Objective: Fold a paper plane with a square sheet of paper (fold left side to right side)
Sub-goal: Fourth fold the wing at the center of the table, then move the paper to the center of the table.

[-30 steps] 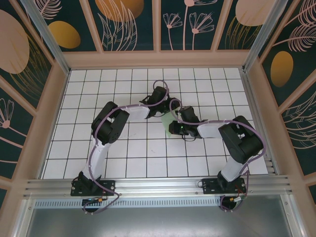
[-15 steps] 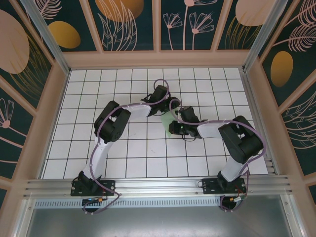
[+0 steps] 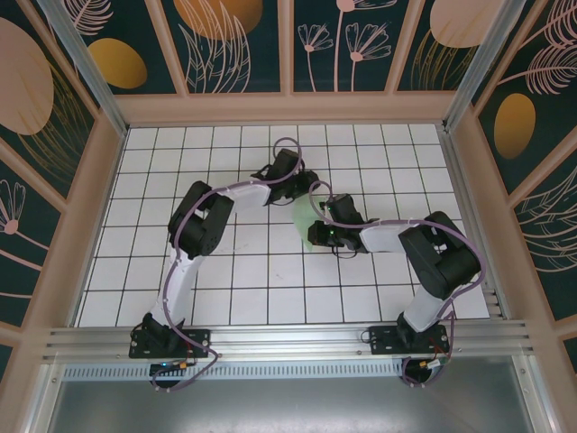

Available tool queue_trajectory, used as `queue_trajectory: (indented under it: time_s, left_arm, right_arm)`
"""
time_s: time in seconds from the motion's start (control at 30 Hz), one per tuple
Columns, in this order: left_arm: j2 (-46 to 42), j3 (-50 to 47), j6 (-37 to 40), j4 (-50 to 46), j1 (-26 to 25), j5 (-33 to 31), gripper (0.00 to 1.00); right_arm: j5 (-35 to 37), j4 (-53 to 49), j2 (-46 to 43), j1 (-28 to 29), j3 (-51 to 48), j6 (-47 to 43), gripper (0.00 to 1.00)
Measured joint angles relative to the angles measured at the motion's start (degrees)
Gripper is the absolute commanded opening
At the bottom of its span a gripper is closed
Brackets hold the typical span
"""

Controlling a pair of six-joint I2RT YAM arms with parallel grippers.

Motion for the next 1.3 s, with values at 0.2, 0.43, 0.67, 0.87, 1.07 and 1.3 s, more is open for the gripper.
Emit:
queue_trajectory:
  time_s: [0.2,0.43,0.67,0.87,1.07,1.3]
  left_arm:
    - [0.1,3.2,2.4,-3.5,4.7,-3.7,0.46]
    - [-2.6,0.8,4.8,-5.4,4.1,-4.2,0.47]
    - [-22.6,-15.7,5.9,-3.1,3.6,-3.8,0.46]
    - [-36.9,-31.3,4.2,3.4,0.7,-3.3,0.46]
    - [-36.9,-38.5,0.3,7.3,-6.2,-1.8,0.47]
    - [-27.6,-37.0,-2.6,11.4,-7.2,-0.8,0.48]
  right_arm:
    - [0.1,0.0,0.0,0.1,0.0,0.0,0.13]
    - [-0.5,-2.3,-1.8,1.1,0.1,-1.3,0.18]
    - [-0.2,-14.5,-11.1,2.3,0.1,-4.6,0.41]
    - [1.4,-17.9,-24.4,0.6,0.1,-7.4,0.51]
    - [-2.7,-17.2,-30.1,-6.1,-4.4,-8.0,0.53]
    - [-11.1,-15.9,-37.4,-13.7,-12.8,-6.4,0.56]
